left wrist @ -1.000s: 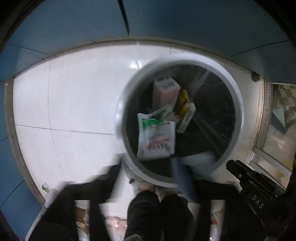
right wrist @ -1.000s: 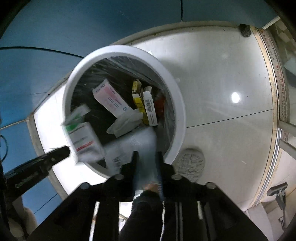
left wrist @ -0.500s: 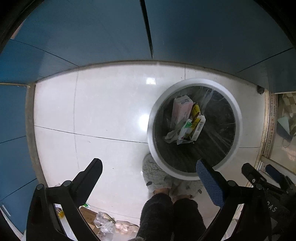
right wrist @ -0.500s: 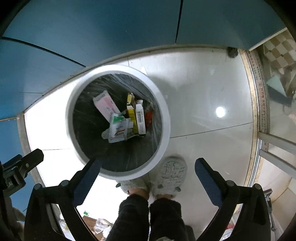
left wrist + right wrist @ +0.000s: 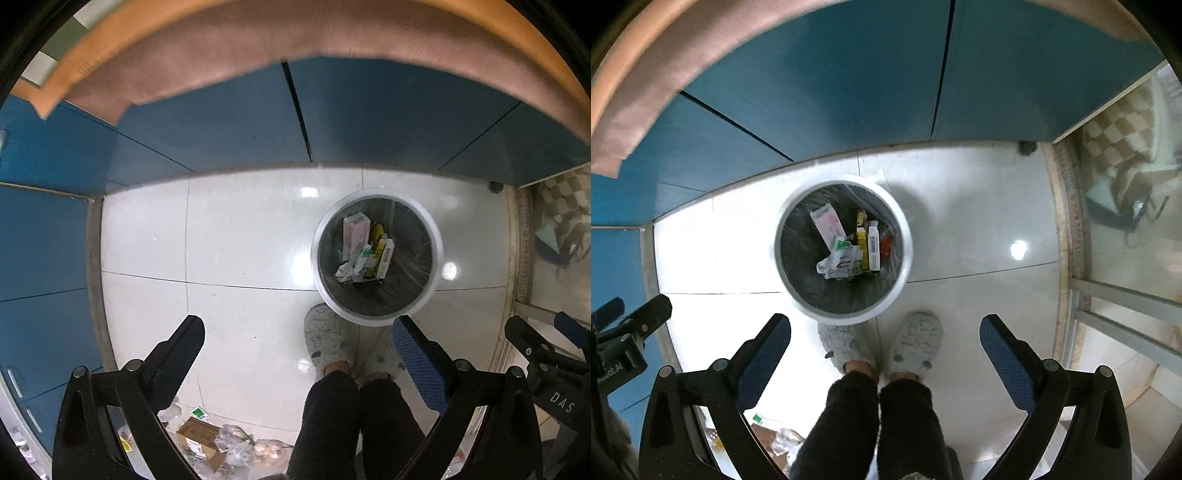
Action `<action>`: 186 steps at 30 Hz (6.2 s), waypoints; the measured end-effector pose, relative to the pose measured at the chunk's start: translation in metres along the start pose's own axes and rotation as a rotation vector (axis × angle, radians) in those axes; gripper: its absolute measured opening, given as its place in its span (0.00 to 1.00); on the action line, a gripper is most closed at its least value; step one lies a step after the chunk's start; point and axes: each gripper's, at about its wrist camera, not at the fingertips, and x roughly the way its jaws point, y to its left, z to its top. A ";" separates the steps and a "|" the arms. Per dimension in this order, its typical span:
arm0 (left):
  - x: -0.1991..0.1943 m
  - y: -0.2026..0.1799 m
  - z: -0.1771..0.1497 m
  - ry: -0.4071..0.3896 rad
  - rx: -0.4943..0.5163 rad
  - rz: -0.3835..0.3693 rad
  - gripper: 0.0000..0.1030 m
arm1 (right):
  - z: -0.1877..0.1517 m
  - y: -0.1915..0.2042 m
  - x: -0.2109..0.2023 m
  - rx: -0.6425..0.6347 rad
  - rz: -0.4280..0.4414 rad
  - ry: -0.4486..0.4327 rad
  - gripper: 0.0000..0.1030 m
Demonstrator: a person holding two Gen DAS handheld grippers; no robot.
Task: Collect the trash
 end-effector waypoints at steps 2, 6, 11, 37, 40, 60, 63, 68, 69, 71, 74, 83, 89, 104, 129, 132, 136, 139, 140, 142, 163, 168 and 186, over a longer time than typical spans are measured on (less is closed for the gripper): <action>-0.025 0.002 -0.004 -0.008 0.007 -0.009 1.00 | -0.004 -0.001 -0.026 -0.003 0.002 -0.005 1.00; -0.080 0.009 -0.012 -0.037 0.006 -0.035 1.00 | -0.010 -0.002 -0.091 -0.017 -0.011 -0.020 1.00; -0.141 0.018 -0.019 -0.056 -0.006 -0.075 1.00 | -0.017 0.005 -0.174 -0.026 -0.006 -0.051 1.00; -0.330 0.055 0.154 -0.488 -0.179 0.194 1.00 | 0.158 0.057 -0.436 -0.176 -0.006 -0.365 1.00; -0.301 0.030 0.199 -0.408 -0.191 0.237 1.00 | 0.225 0.068 -0.415 -0.301 -0.073 -0.350 0.99; -0.248 0.027 0.405 -0.183 -0.506 -0.023 1.00 | 0.474 0.061 -0.316 -0.523 0.070 -0.153 0.09; -0.239 0.040 0.449 -0.185 -0.604 -0.231 1.00 | 0.520 0.039 -0.329 -0.368 0.124 -0.200 0.09; -0.223 0.043 0.502 -0.187 -0.696 -0.330 0.77 | 0.572 0.031 -0.331 -0.263 0.138 -0.221 0.09; -0.222 0.039 0.512 -0.195 -0.691 -0.292 0.73 | 0.582 0.030 -0.329 -0.248 0.139 -0.224 0.09; -0.224 0.029 0.525 -0.228 -0.635 -0.187 0.64 | 0.591 0.035 -0.327 -0.232 0.135 -0.225 0.09; -0.228 0.014 0.538 -0.266 -0.542 -0.064 0.35 | 0.608 0.041 -0.322 -0.217 0.127 -0.221 0.09; -0.290 0.002 0.520 -0.426 -0.412 0.065 0.06 | 0.611 0.066 -0.315 -0.239 0.172 -0.218 0.09; -0.356 0.010 0.479 -0.565 -0.370 0.141 0.03 | 0.594 0.072 -0.341 -0.250 0.204 -0.271 0.09; -0.431 0.051 0.307 -0.746 -0.264 0.164 0.01 | 0.422 0.067 -0.440 -0.245 0.217 -0.443 0.09; -0.379 0.069 0.042 -0.574 -0.092 -0.041 0.01 | 0.041 0.068 -0.405 -0.137 0.252 -0.403 0.09; -0.330 0.060 0.048 -0.478 -0.115 -0.102 0.01 | 0.035 0.060 -0.365 -0.140 0.239 -0.337 0.09; -0.237 0.046 0.063 -0.339 -0.158 -0.175 0.01 | 0.035 0.040 -0.283 -0.116 0.226 -0.230 0.09; -0.148 0.031 0.073 -0.233 -0.185 -0.195 0.01 | 0.040 0.023 -0.209 -0.075 0.232 -0.162 0.09; -0.114 0.026 0.075 -0.197 -0.196 -0.215 0.01 | 0.040 0.019 -0.187 -0.064 0.229 -0.147 0.09; -0.050 0.016 0.080 -0.140 -0.207 -0.226 0.01 | 0.042 0.008 -0.129 -0.033 0.230 -0.103 0.09; 0.241 -0.042 0.089 0.075 -0.153 -0.277 0.59 | 0.070 0.002 0.209 0.018 0.258 0.122 0.10; 0.214 -0.027 0.077 0.019 -0.153 -0.197 0.95 | 0.068 0.009 0.204 0.000 0.219 0.108 0.49; -0.021 -0.012 -0.004 -0.153 -0.117 -0.082 0.97 | 0.008 -0.007 -0.017 -0.122 0.015 -0.068 1.00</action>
